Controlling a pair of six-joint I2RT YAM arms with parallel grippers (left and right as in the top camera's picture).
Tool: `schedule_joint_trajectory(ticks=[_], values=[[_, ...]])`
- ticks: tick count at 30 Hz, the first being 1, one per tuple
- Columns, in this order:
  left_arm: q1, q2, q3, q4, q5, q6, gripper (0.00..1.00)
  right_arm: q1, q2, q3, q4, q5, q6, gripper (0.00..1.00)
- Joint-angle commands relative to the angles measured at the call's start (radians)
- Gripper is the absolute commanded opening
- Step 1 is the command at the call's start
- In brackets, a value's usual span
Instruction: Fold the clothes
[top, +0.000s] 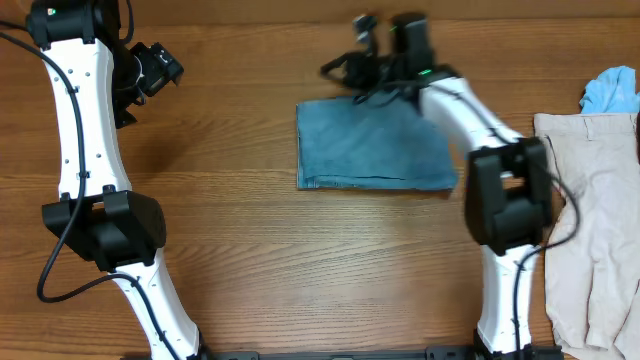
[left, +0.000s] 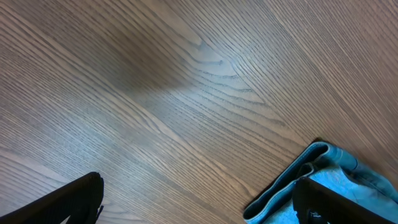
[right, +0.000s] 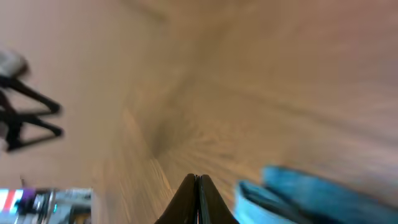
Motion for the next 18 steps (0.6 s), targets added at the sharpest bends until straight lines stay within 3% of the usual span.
schedule_joint_trajectory(ticks=[1,3,8,14,18], values=[[-0.002,-0.009,0.009,0.001,0.000,0.019,1.00,-0.124,-0.051,0.025,-0.090,0.045,0.008,0.04],[-0.002,-0.009,0.009,0.001,0.000,0.019,1.00,-0.165,-0.045,0.007,-0.201,0.221,0.000,0.04],[-0.002,-0.009,0.009,0.001,0.000,0.019,1.00,-0.164,-0.045,-0.120,-0.175,0.442,-0.048,0.11],[-0.002,-0.009,0.009,0.001,0.000,0.019,1.00,-0.166,-0.047,-0.161,-0.156,0.490,-0.049,0.15],[-0.002,-0.009,0.009,0.001,0.000,0.019,1.00,-0.260,-0.161,-0.082,-0.265,0.436,-0.049,0.17]])
